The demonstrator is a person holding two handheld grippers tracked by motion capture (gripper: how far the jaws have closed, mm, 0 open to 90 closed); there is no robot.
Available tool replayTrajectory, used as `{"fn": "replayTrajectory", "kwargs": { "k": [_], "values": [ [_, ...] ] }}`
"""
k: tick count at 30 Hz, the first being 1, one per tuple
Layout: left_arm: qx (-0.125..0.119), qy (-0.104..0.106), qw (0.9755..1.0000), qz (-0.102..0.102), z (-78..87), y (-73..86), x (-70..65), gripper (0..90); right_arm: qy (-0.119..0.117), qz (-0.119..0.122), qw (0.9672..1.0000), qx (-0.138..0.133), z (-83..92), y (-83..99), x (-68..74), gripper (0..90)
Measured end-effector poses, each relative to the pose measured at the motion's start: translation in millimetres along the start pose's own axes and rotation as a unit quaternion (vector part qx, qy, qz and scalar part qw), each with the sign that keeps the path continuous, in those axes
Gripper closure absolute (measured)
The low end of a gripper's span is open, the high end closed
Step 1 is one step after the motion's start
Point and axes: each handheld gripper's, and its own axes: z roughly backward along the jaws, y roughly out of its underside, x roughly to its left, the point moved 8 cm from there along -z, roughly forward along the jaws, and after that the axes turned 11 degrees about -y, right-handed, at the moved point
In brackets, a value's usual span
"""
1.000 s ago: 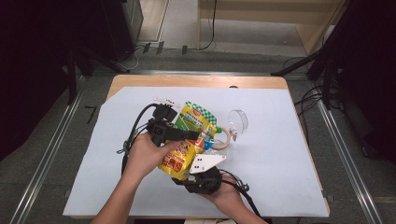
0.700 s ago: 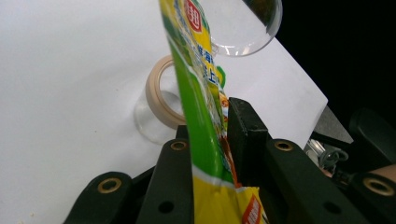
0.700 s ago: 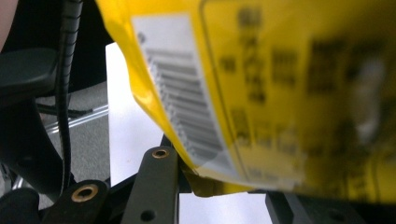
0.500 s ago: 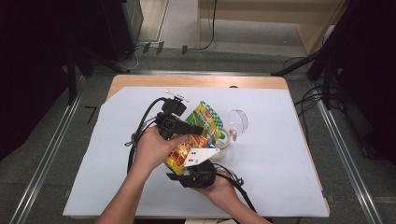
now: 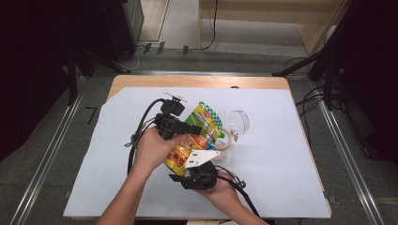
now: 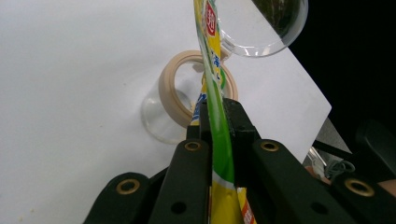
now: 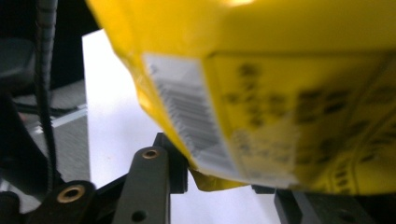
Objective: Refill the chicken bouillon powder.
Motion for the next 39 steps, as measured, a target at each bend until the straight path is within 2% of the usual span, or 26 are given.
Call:
{"fn": "replayTrajectory", "kwargs": {
  "k": [2,8,10,14,16,19,22,25,29,33,37,39],
  "values": [
    [0.001,0.005,1.0000,0.002,-0.8,-0.4,-1.9,86.5,-0.011,-0.018,0.9998,-0.007,0.1,0.4,-0.7,69.1],
    [0.002,0.015,0.9999,0.001,-1.8,0.5,-2.3,79.4,-0.020,-0.028,0.9993,-0.017,1.5,-2.0,-0.5,69.5],
    [0.001,0.018,0.9998,0.001,-1.8,1.1,-2.9,76.9,-0.036,-0.036,0.9982,-0.032,3.5,-5.6,0.7,69.4],
    [-0.010,0.018,0.9998,0.001,1.7,-0.5,-4.5,68.5,-0.050,-0.056,0.9958,-0.052,10.5,-13.3,-1.9,69.2],
    [-0.017,0.016,0.9997,-0.001,3.9,-1.6,-5.6,67.2,-0.056,-0.061,0.9948,-0.059,13.6,-16.4,-2.9,69.3],
    [-0.019,0.008,0.9998,-0.005,6.7,-2.0,-7.1,69.1,-0.056,-0.051,0.9955,-0.057,14.0,-18.4,-1.9,68.9],
    [-0.017,-0.010,0.9996,-0.019,6.7,-1.4,-7.4,81.3,-0.057,-0.045,0.9961,-0.050,10.7,-19.0,-0.1,67.5],
    [-0.011,-0.023,0.9992,-0.030,6.0,-0.6,-7.9,88.9,-0.055,-0.038,0.9968,-0.045,7.1,-18.4,1.3,66.9],
    [-0.010,-0.026,0.9992,-0.028,7.1,-2.2,-6.0,89.8,-0.056,-0.025,0.9975,-0.037,6.2,-18.9,0.6,64.6],
    [-0.007,-0.031,0.9992,-0.024,8.5,-2.4,-3.8,90.0,-0.019,0.034,0.9992,-0.005,3.3,-17.1,0.8,62.7],
    [-0.011,-0.028,0.9994,-0.015,8.0,-3.7,-2.4,89.5,0.000,0.037,0.9993,-0.001,2.7,-17.9,-1.6,66.1],
    [-0.018,-0.026,0.9994,-0.014,7.7,-5.1,-3.1,88.2,0.002,0.033,0.9994,0.003,2.6,-18.0,-3.0,67.3]
  ]
}}
